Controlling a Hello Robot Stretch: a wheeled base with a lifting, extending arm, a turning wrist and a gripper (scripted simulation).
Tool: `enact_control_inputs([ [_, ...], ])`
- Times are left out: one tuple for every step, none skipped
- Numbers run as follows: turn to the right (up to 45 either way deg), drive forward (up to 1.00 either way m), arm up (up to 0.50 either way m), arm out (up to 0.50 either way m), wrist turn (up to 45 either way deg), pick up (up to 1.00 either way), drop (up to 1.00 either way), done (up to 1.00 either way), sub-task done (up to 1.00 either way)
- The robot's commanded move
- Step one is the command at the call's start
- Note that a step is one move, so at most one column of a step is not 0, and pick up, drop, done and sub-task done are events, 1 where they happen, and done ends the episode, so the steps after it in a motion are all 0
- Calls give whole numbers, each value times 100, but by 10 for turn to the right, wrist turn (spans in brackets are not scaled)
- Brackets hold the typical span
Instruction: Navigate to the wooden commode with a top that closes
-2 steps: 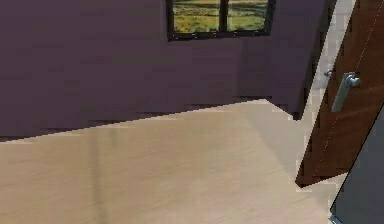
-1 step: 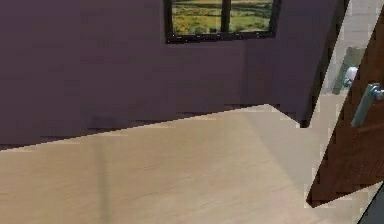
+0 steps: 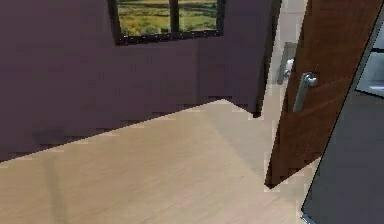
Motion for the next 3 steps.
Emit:
enact_control_inputs([
  [0, 100, 0, 0, 0, 0, 0, 0, 0],
  [0, 35, 0, 0, 0, 0, 0, 0, 0],
  [360, 0, 0, 0, 0, 0, 0, 0, 0],
])
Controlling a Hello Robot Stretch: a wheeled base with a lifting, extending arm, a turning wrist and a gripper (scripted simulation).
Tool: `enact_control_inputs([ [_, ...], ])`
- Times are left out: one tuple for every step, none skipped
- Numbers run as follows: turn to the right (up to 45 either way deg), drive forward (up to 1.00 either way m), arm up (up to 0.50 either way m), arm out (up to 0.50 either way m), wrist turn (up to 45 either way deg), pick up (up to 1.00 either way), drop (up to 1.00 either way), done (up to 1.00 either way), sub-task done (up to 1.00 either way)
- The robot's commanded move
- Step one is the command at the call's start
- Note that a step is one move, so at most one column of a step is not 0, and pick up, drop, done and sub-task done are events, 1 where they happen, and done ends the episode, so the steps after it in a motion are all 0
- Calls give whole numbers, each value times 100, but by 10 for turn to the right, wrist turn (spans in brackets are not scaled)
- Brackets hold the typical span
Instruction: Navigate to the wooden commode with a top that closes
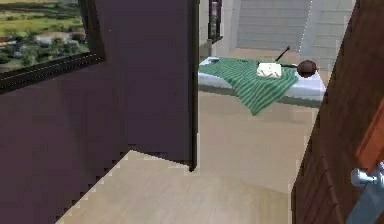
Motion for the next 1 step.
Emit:
enact_control_inputs([
  [0, 40, 0, 0, 0, 0, 0, 0, 0],
])
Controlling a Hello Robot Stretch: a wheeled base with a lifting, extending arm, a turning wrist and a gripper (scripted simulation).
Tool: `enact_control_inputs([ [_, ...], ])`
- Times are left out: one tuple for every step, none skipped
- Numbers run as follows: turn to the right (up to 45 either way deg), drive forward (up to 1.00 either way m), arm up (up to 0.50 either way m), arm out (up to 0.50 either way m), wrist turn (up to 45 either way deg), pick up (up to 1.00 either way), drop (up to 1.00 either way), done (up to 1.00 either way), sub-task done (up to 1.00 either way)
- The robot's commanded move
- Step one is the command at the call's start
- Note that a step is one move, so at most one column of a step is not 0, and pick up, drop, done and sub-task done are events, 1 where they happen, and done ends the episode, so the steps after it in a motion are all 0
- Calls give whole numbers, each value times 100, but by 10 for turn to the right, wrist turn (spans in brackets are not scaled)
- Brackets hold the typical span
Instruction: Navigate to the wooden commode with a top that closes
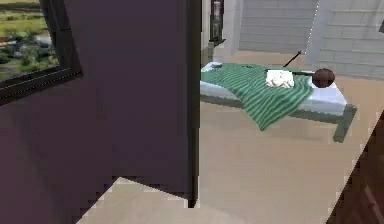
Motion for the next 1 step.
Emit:
enact_control_inputs([
  [270, 0, 0, 0, 0, 0, 0, 0, 0],
])
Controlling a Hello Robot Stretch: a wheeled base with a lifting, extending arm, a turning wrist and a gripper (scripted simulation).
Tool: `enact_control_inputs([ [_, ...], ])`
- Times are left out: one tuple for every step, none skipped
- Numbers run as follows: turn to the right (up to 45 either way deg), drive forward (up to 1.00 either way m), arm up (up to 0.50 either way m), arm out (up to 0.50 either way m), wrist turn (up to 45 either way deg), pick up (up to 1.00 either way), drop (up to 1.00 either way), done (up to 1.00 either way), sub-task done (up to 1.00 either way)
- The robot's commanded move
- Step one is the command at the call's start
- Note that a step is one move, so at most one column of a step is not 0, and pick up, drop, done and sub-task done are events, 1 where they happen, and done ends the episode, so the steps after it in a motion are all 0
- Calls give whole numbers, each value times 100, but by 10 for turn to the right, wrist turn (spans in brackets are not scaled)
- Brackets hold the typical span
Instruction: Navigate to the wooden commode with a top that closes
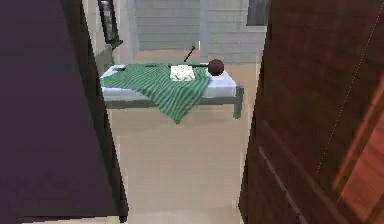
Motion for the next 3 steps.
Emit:
enact_control_inputs([
  [0, 100, 0, 0, 0, 0, 0, 0, 0],
  [30, 0, 0, 0, 0, 0, 0, 0, 0],
  [0, 35, 0, 0, 0, 0, 0, 0, 0],
])
